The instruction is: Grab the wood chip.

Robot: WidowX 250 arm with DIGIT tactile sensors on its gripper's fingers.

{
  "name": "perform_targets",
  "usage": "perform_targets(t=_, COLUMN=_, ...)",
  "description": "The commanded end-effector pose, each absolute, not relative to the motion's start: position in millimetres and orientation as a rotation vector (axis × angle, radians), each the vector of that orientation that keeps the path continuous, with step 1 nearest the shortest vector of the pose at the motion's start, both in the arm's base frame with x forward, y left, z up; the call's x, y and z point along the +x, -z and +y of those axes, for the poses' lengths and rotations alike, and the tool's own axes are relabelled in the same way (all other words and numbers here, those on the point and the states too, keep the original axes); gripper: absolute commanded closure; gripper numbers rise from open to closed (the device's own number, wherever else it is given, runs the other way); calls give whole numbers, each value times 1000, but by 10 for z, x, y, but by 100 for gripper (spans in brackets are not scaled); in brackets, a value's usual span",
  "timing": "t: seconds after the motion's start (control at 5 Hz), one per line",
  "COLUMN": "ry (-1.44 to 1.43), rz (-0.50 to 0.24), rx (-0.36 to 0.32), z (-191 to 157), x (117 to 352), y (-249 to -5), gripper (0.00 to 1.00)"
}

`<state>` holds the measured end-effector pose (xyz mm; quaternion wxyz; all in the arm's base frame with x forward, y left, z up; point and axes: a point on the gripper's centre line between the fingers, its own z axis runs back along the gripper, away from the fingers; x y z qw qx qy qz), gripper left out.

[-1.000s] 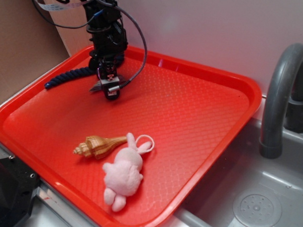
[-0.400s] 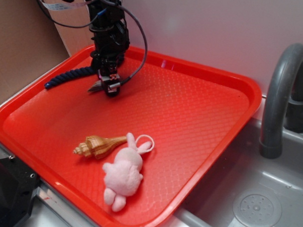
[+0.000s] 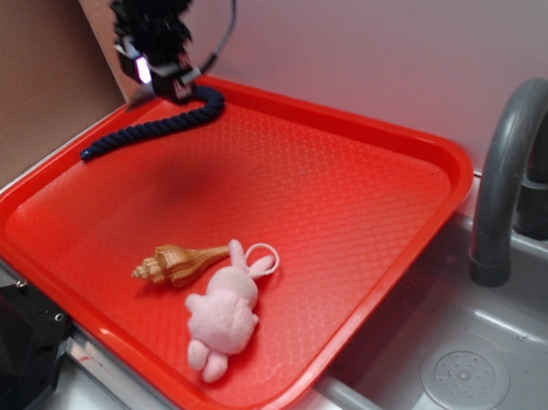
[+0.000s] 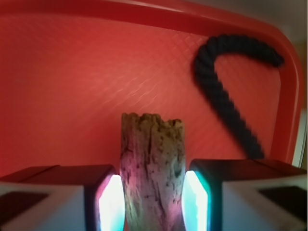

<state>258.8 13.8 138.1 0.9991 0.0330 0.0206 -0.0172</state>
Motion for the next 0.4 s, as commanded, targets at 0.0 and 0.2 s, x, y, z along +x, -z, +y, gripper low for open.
perform_targets(t=0.0, ry=-133, rz=-104, rx=-68, z=-25, x=2087, y=-2548, gripper=100)
perform_targets(t=0.2, ry=-82, rz=-92, rx=-90, z=-92, x=2010, y=-2610, gripper=100)
